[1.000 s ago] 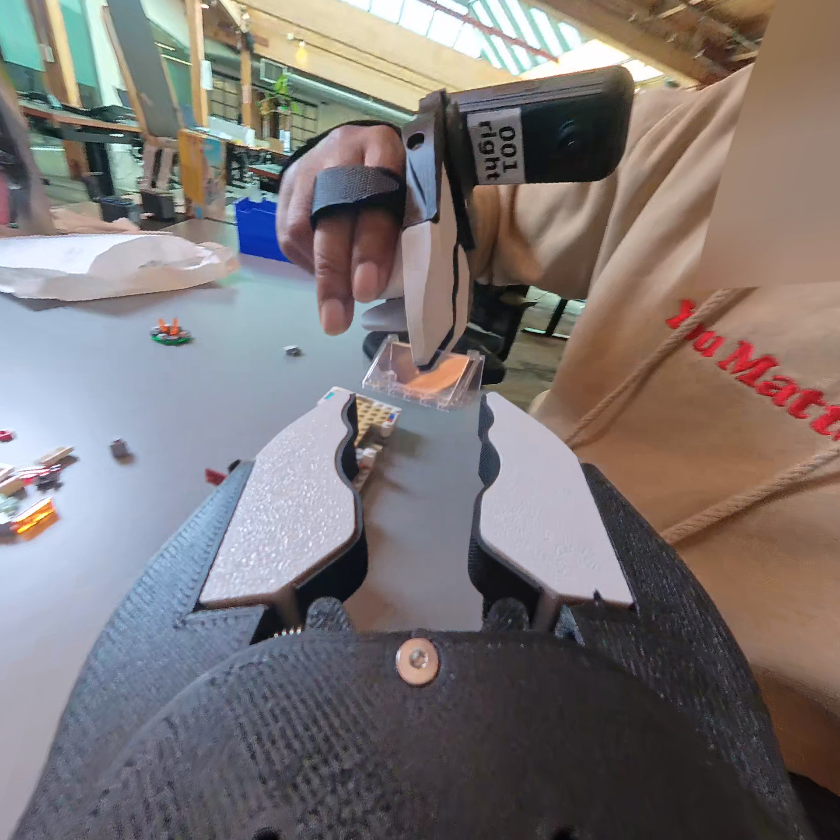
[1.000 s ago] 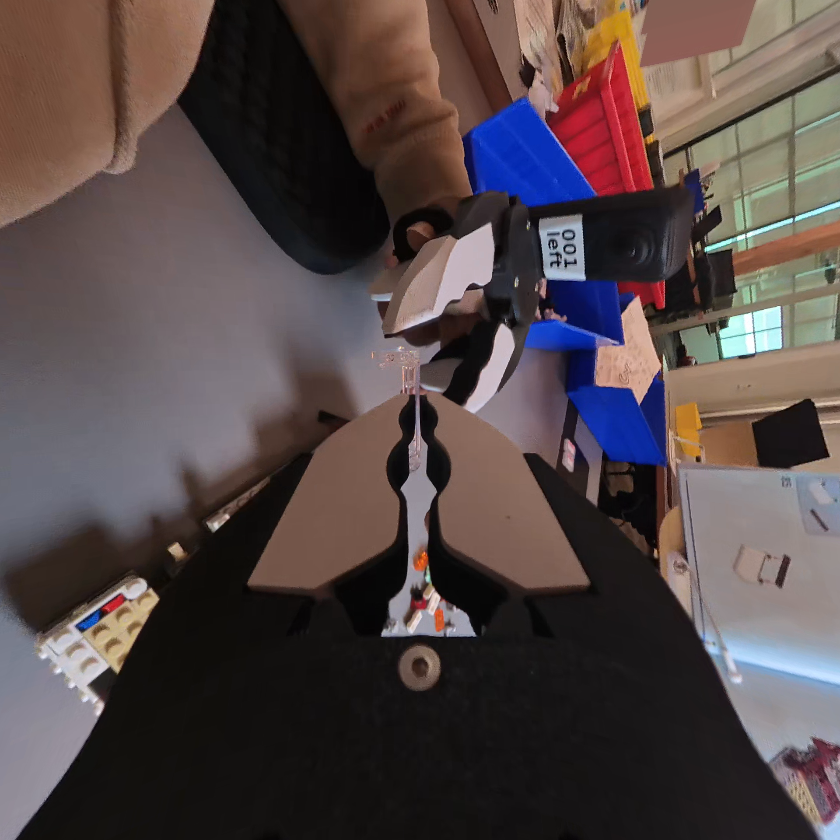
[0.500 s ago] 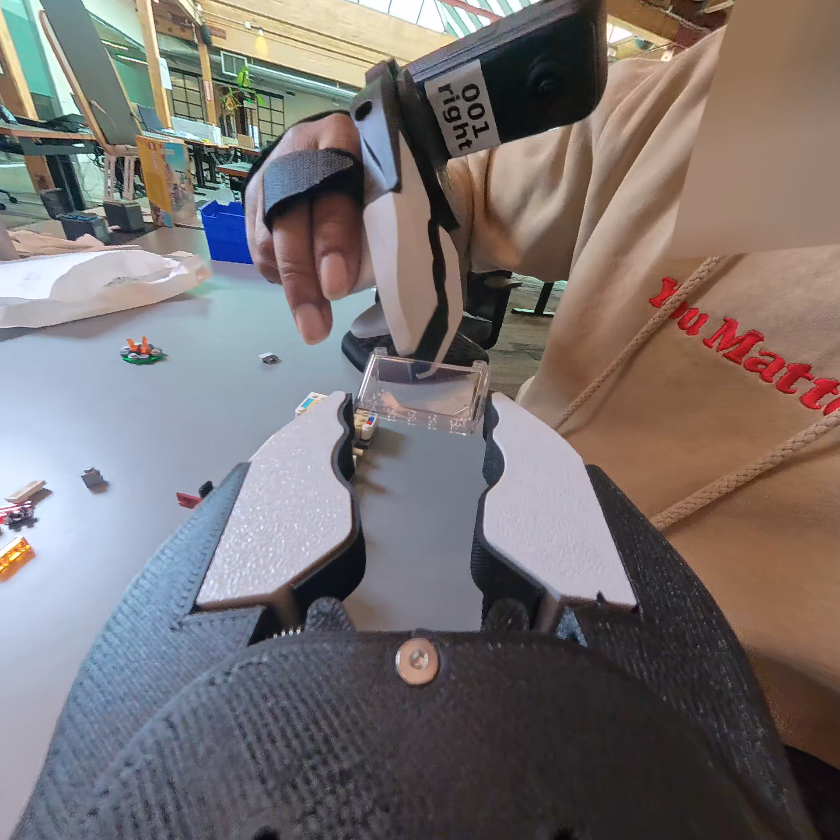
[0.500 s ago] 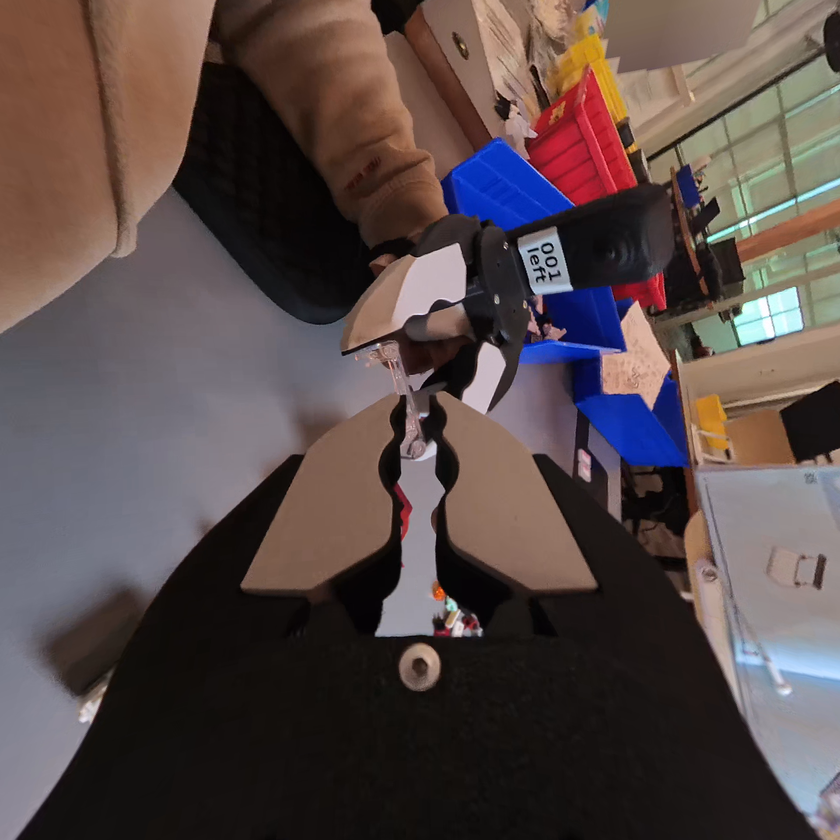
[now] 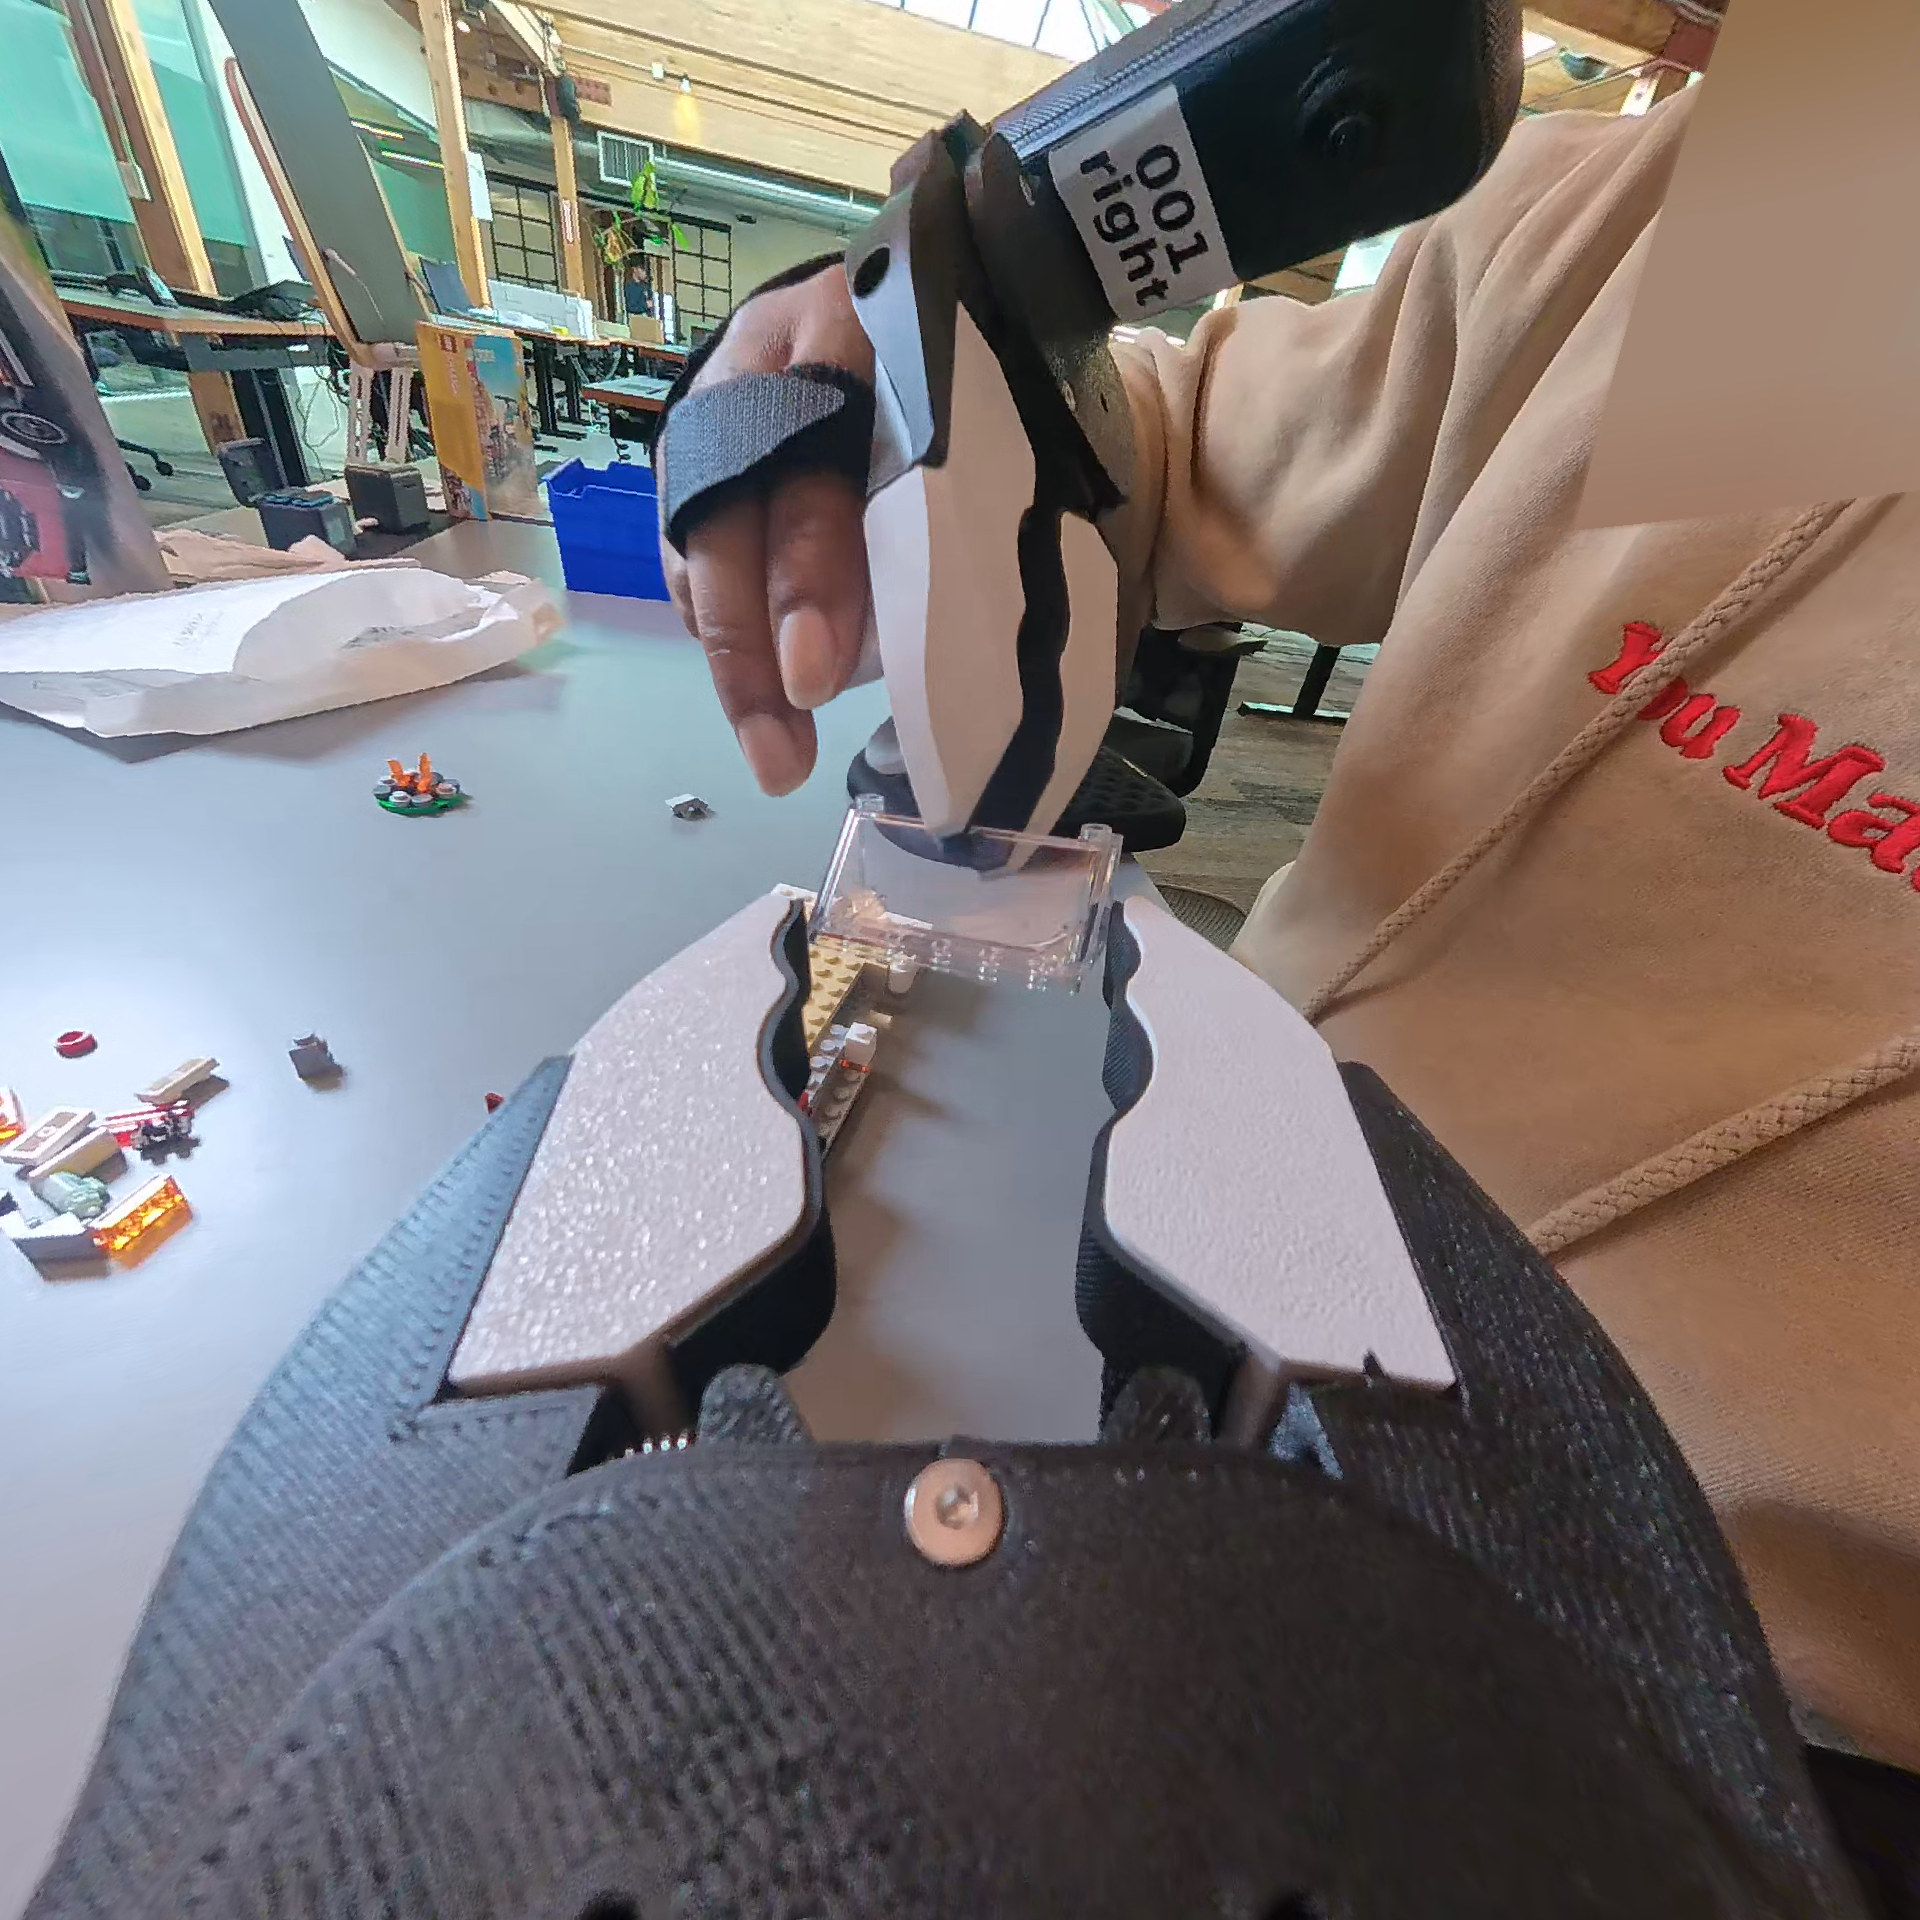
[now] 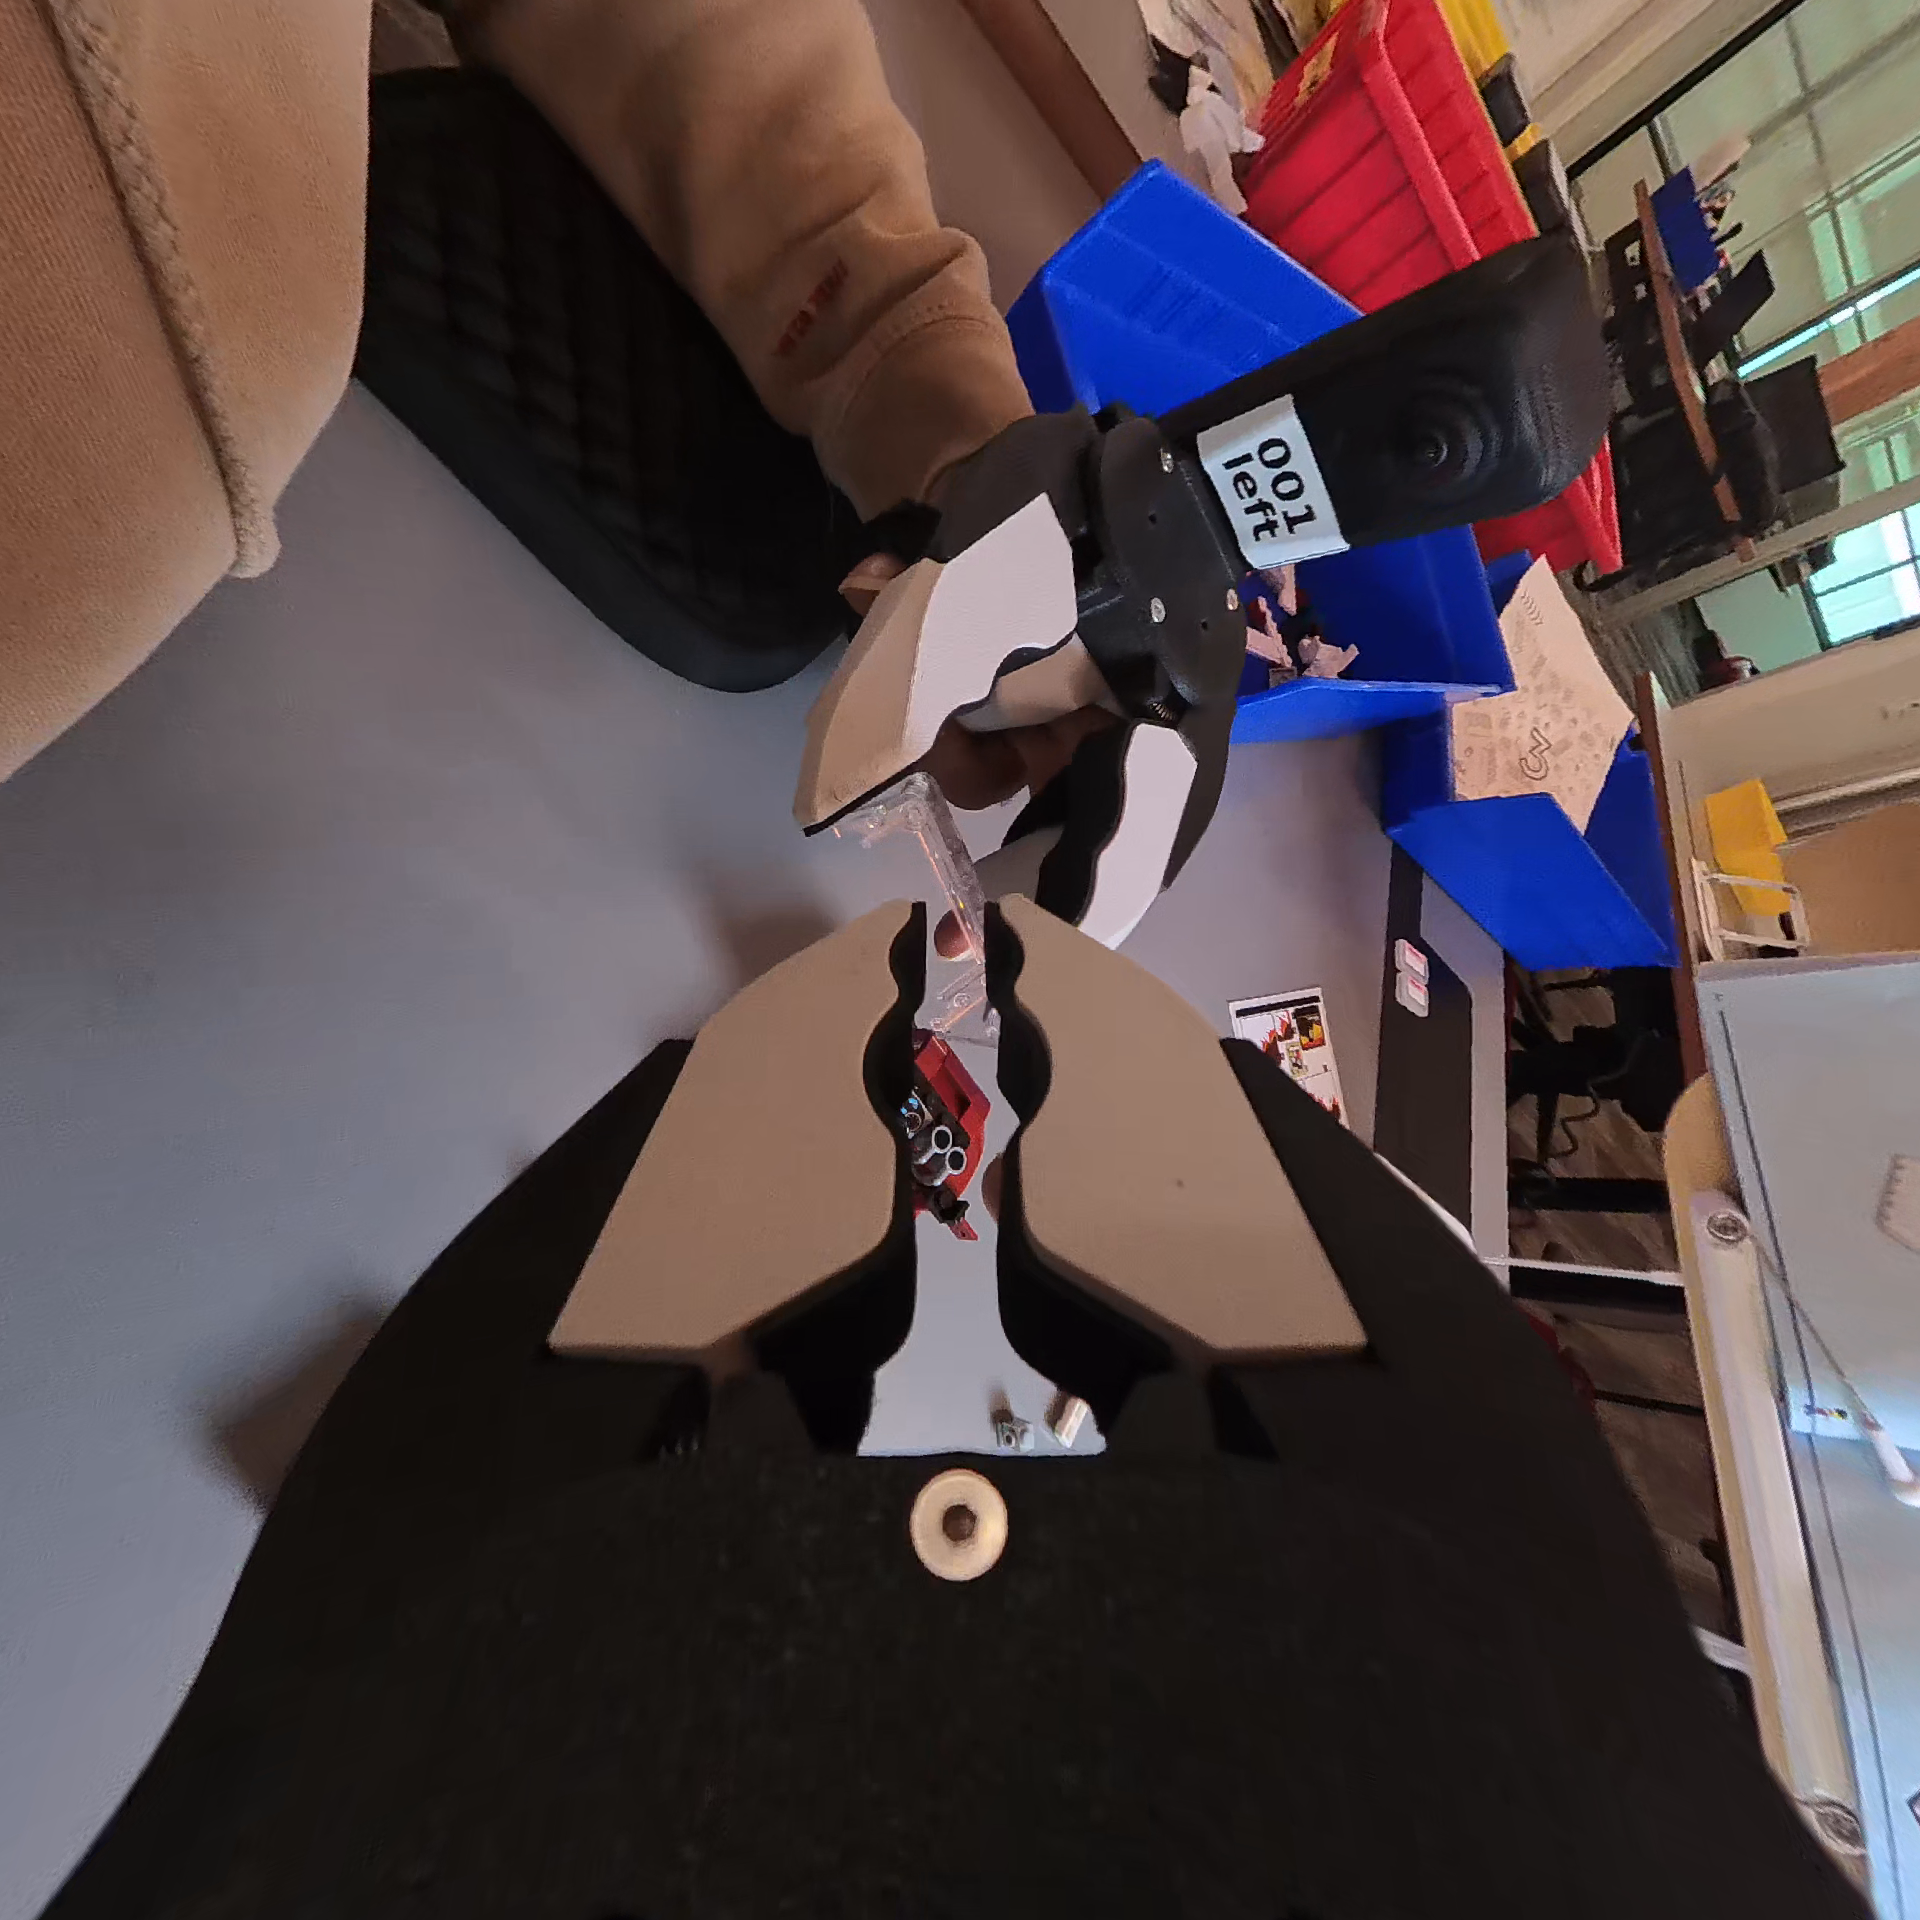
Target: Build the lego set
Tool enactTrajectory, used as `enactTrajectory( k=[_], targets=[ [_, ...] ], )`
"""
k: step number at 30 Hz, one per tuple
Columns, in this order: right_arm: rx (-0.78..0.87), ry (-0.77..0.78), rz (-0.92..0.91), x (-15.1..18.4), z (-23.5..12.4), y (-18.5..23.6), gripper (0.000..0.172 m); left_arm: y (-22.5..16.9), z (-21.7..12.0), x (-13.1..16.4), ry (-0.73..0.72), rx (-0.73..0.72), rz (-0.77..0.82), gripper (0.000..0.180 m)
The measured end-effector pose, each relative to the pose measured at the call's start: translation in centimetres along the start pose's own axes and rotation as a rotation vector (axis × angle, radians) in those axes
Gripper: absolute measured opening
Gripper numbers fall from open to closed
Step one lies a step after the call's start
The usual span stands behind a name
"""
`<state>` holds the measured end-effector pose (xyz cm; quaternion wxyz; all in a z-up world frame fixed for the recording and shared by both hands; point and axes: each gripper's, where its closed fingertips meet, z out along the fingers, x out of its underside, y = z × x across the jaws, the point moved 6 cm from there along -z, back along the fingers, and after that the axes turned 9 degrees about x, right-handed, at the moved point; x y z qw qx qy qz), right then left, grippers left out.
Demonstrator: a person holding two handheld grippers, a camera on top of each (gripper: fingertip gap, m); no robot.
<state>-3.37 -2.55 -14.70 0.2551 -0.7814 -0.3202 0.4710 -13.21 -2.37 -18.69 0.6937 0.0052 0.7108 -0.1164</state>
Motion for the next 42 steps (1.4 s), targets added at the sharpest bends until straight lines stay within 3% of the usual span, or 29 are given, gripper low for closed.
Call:
enactTrajectory(
  k=[4,42],
  targets=[
    [-0.007,-0.003,-0.014,0.0,0.4,0.0,0.005,0.0,0.1,0.2,0.012,0.008,-0.007,0.055],
    [-0.006,0.057,-0.002,3.8,0.8,0.6,0.002,1.9,-0.4,1.6,0.102,-0.128,-0.029,0.053]
  ],
)
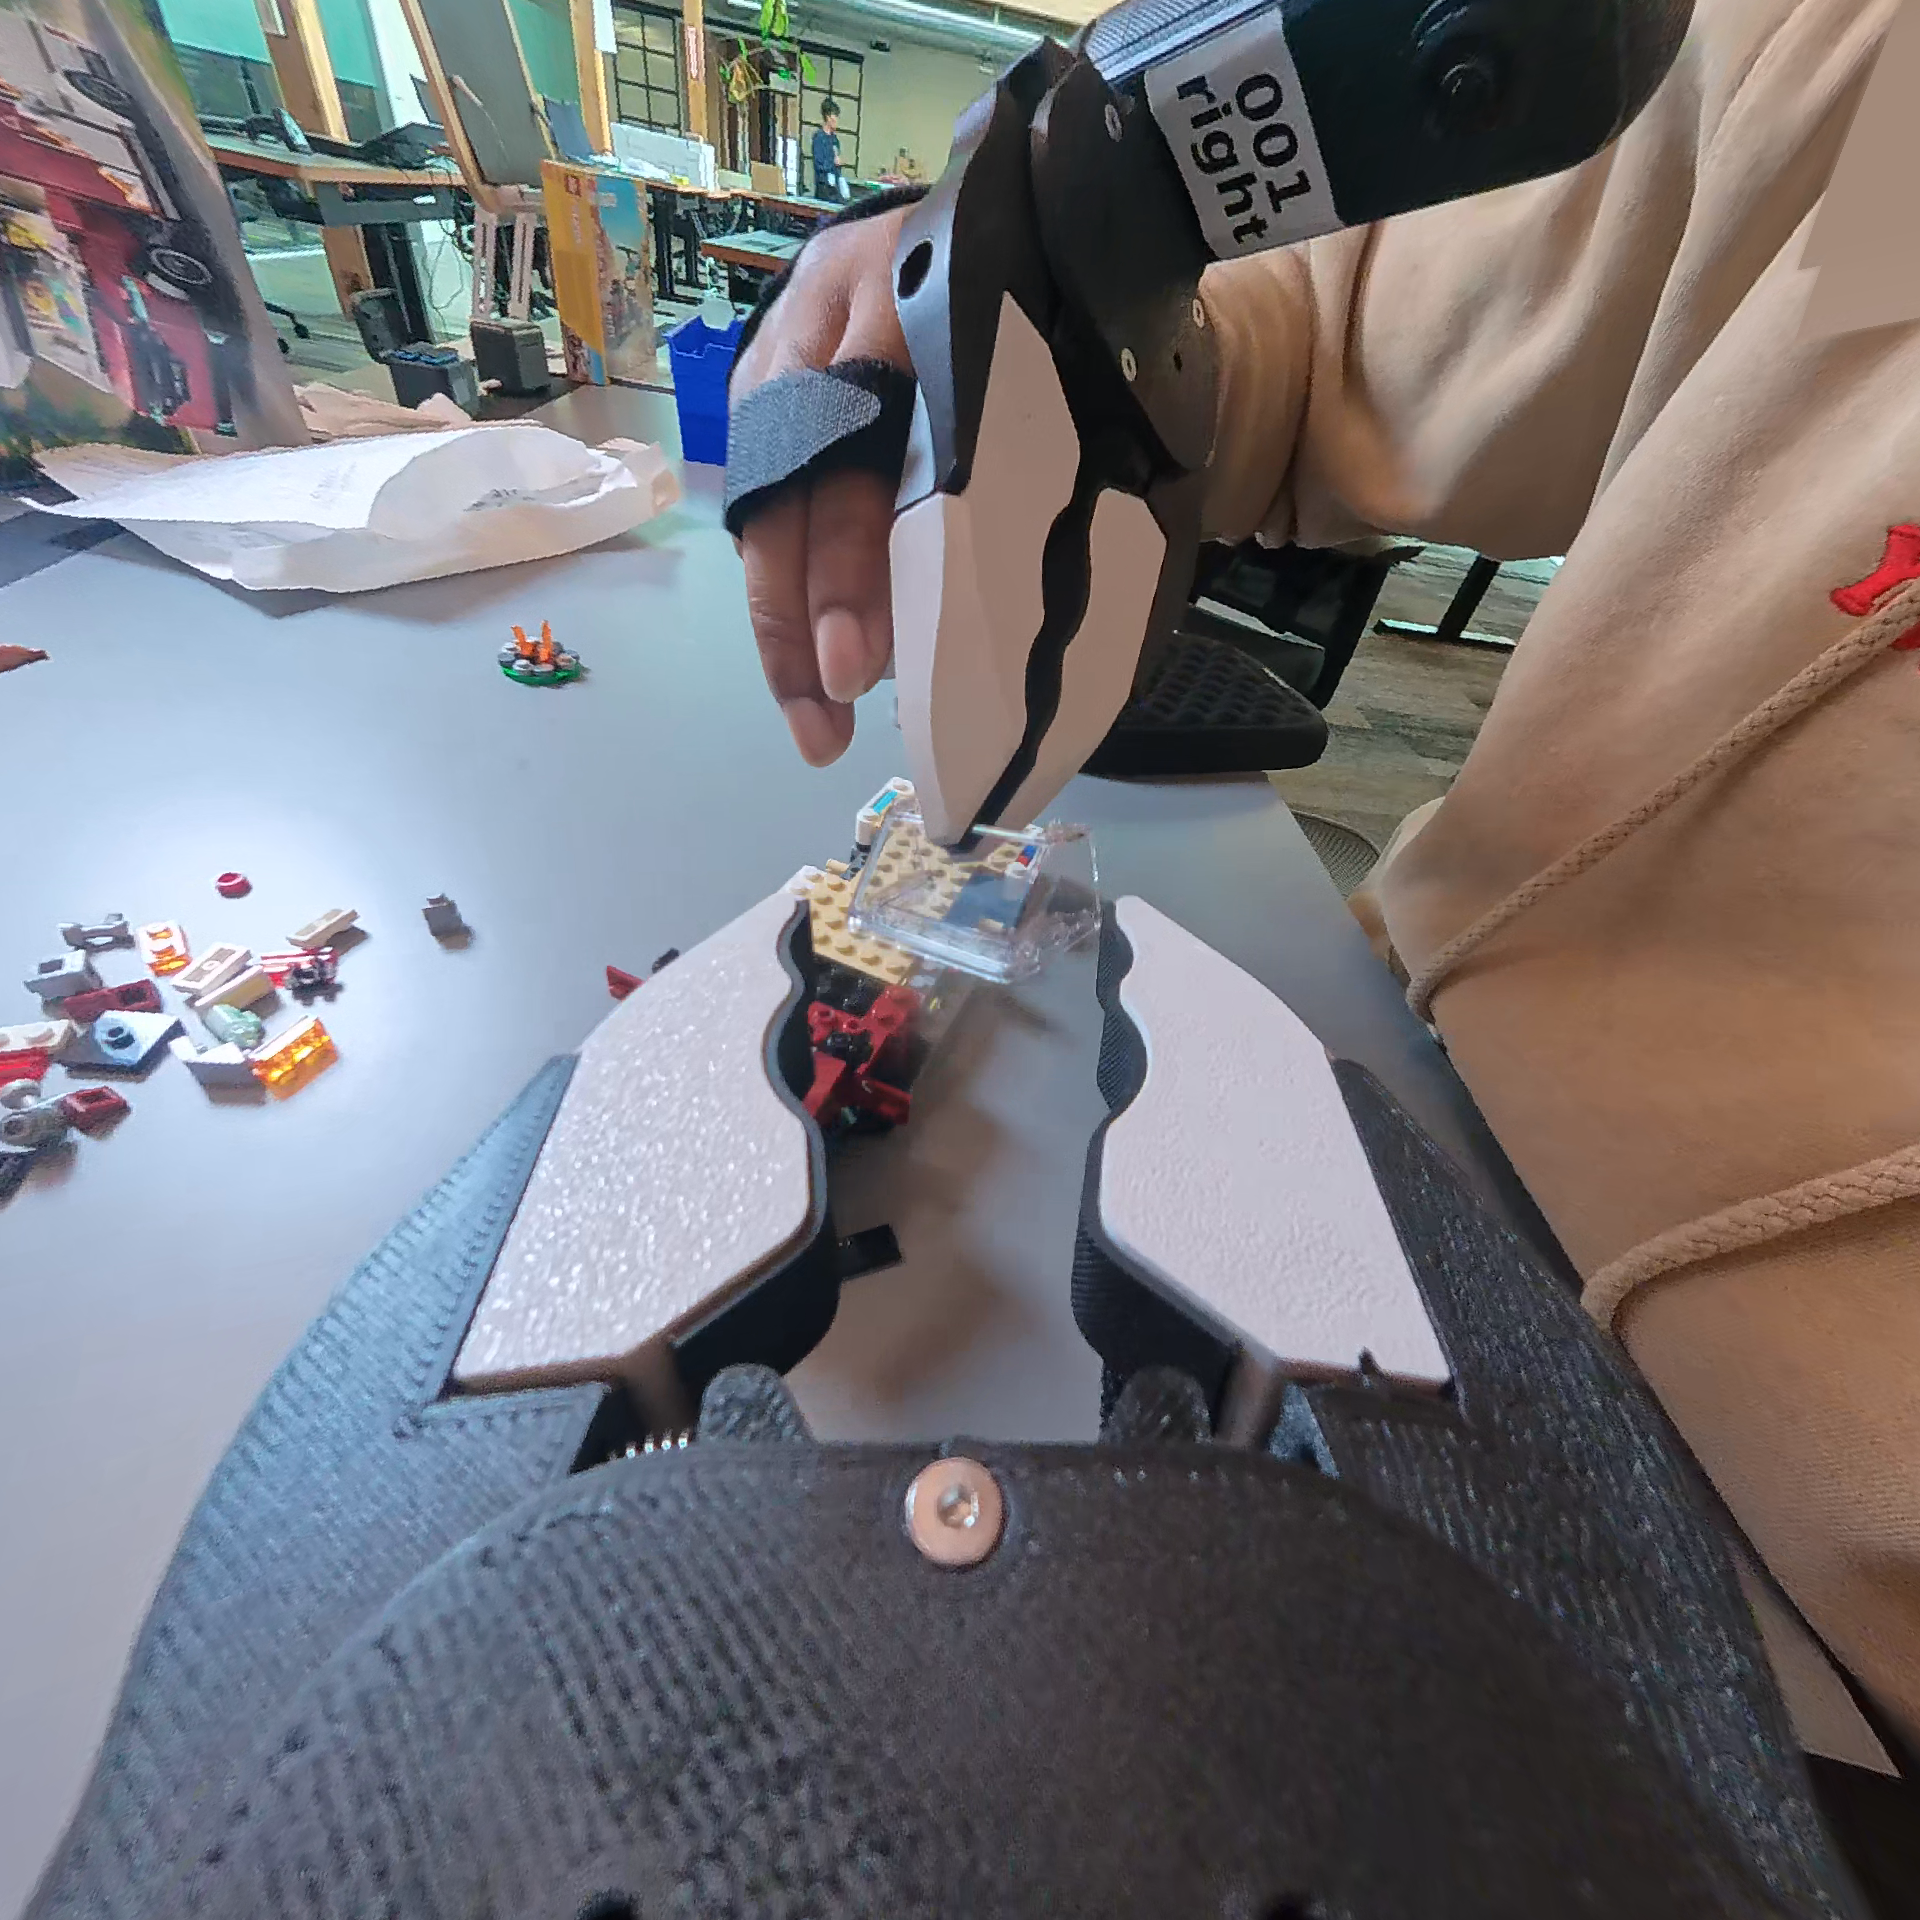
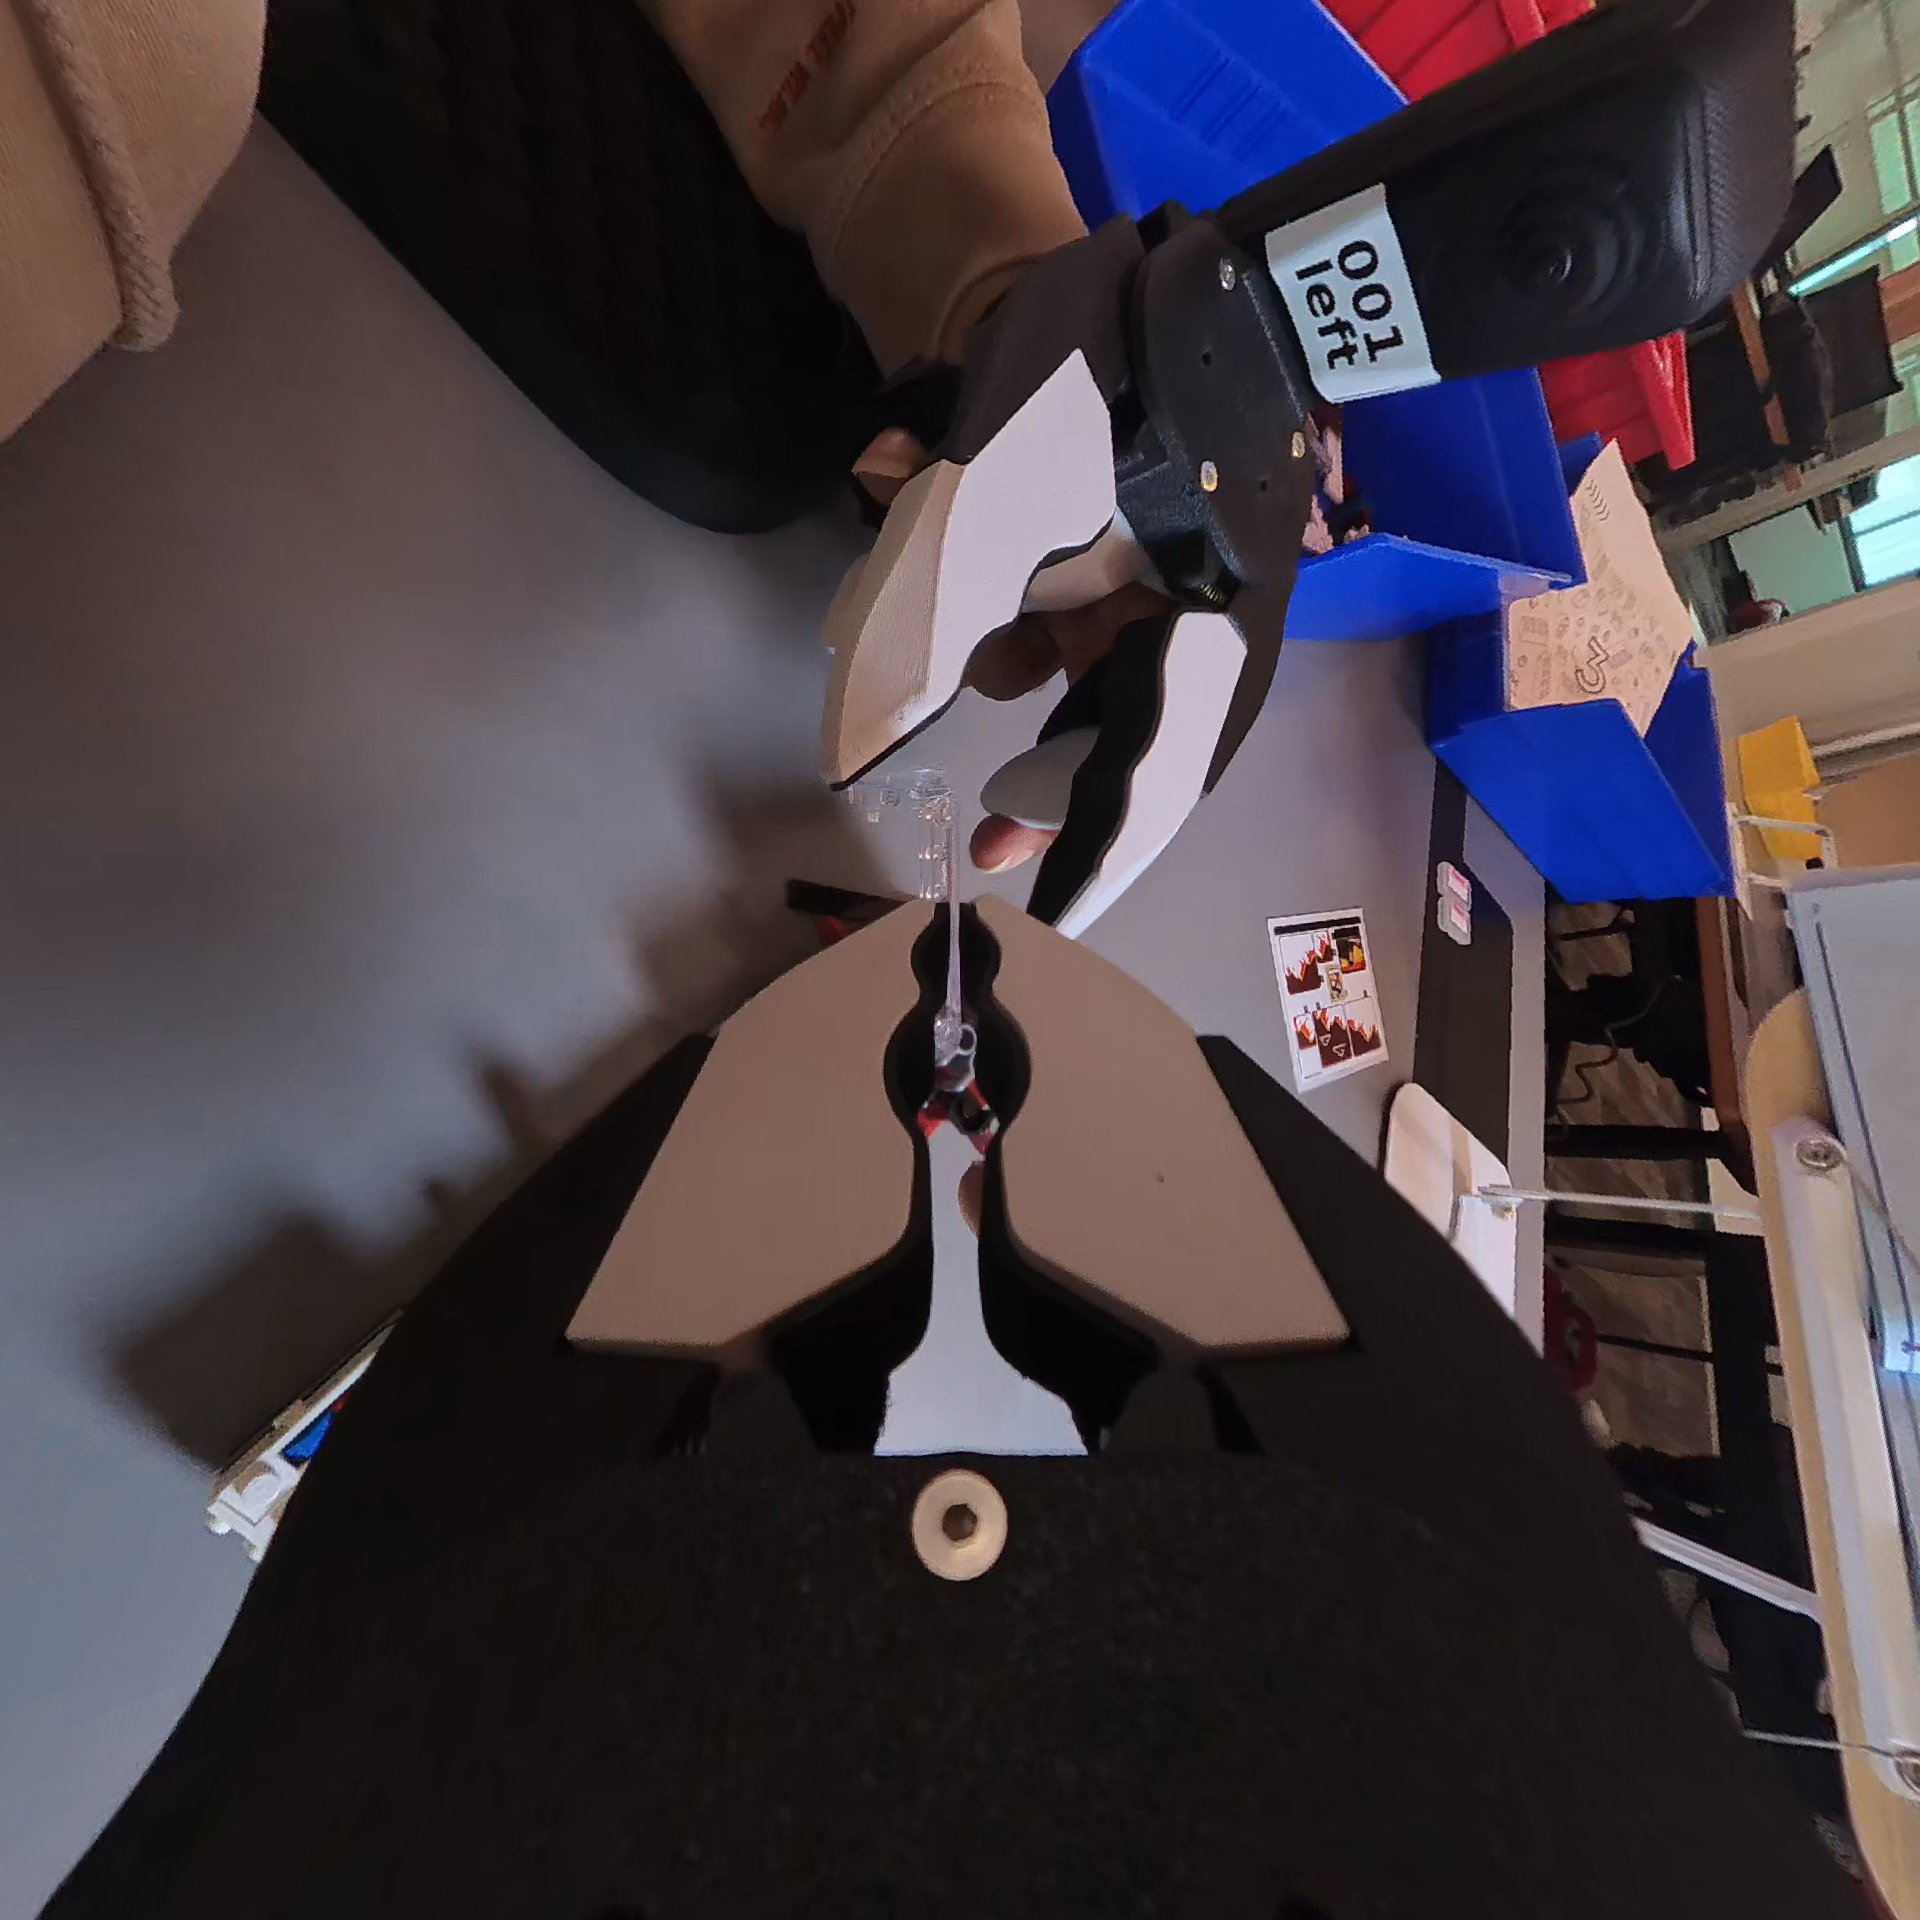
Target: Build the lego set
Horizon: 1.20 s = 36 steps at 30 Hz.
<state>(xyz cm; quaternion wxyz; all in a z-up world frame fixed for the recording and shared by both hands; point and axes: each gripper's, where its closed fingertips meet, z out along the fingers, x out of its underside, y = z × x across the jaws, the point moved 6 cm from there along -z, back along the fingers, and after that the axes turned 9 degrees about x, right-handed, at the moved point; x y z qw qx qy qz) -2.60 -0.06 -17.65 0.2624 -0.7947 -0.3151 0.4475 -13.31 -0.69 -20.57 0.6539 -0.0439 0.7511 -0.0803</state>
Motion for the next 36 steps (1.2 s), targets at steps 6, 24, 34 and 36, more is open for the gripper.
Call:
enactTrajectory(
  k=[6,24,34,36],
  targets=[
    [0.038,0.057,-0.034,1.6,-0.9,-1.1,0.002,1.0,-1.0,-0.2,0.005,-0.085,0.016,0.051],
    [-0.156,0.039,-0.334,3.6,1.9,-1.5,0.002,2.6,-1.3,2.1,0.195,-0.191,0.045,0.046],
    [-0.233,0.005,-0.420,3.8,2.7,-1.6,0.002,2.8,-1.2,2.2,0.187,-0.201,0.042,0.042],
    [-0.237,-0.002,-0.439,3.7,2.8,-1.6,0.002,2.8,-1.2,2.2,0.183,-0.202,0.043,0.041]
  ],
)
